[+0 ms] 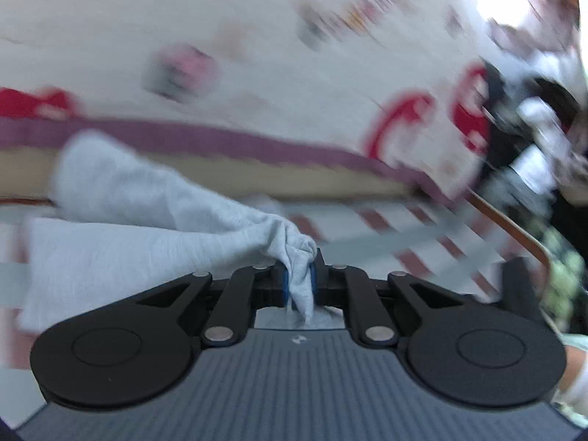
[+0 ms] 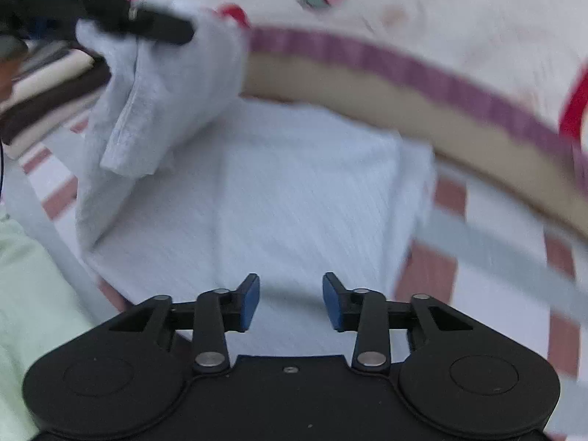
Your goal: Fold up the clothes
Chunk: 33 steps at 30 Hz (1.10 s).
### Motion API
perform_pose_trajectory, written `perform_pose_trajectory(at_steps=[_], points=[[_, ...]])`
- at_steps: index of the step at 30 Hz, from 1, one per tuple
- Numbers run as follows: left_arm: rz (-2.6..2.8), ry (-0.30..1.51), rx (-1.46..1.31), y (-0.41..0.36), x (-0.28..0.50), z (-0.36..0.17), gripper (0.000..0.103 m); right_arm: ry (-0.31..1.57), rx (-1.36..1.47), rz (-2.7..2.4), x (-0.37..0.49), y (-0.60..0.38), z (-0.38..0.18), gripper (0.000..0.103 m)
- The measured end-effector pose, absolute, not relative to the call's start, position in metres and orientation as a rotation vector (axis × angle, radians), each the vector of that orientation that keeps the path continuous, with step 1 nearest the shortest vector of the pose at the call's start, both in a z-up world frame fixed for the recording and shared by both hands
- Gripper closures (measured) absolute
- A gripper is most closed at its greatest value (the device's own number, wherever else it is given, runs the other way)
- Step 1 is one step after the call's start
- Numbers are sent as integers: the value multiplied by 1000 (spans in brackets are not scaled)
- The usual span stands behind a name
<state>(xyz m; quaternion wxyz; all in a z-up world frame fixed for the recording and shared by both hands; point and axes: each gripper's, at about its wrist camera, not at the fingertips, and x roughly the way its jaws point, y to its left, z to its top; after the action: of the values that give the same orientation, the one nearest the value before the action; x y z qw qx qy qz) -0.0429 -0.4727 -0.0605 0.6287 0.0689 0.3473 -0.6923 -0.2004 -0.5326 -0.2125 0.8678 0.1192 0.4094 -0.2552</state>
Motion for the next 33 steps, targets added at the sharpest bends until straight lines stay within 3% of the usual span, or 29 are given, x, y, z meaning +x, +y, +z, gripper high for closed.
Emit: perform_pose_trajectory(at_steps=[4, 9, 12, 13, 16, 18, 22, 25, 29, 30, 31, 32, 33], points=[[-1633, 895, 295, -521, -93, -109, 94, 835, 283, -523, -217, -532, -232, 61], [-1635, 983, 308, -522, -101, -152, 94, 805, 394, -487, -243, -543, -226, 61], [-1635, 1065, 237, -519, -86, -163, 86, 756, 503, -479, -257, -552, -221, 61], [-1640, 1092, 219, -516, -82, -165, 81, 734, 540, -479, -260, -554, -218, 61], [-1674, 1012, 236, -508, -86, -145, 85, 672, 626, -463, -265, -554, -213, 59], [-1699, 933, 268, -497, -90, -125, 85, 653, 650, -416, -263, -552, -211, 46], [-1677, 946, 249, -477, -75, -103, 82, 638, 674, -345, -256, -540, -213, 45], [-1558, 932, 293, -453, -51, -105, 83, 589, 767, -355, -252, -542, -218, 39], [-1414, 901, 369, -419, -27, -128, 83, 663, 804, -489, -232, -549, -223, 40], [-1388, 930, 340, -413, -20, -135, 83, 671, 838, -524, -227, -552, -225, 45], [-1365, 963, 304, -408, -13, -143, 83, 668, 863, -552, -225, -554, -226, 70], [-1349, 985, 280, -405, -9, -147, 83, 661, 882, -575, -221, -556, -224, 84], [-1341, 989, 274, -404, -6, -150, 83, 653, 905, -587, -221, -557, -222, 91]])
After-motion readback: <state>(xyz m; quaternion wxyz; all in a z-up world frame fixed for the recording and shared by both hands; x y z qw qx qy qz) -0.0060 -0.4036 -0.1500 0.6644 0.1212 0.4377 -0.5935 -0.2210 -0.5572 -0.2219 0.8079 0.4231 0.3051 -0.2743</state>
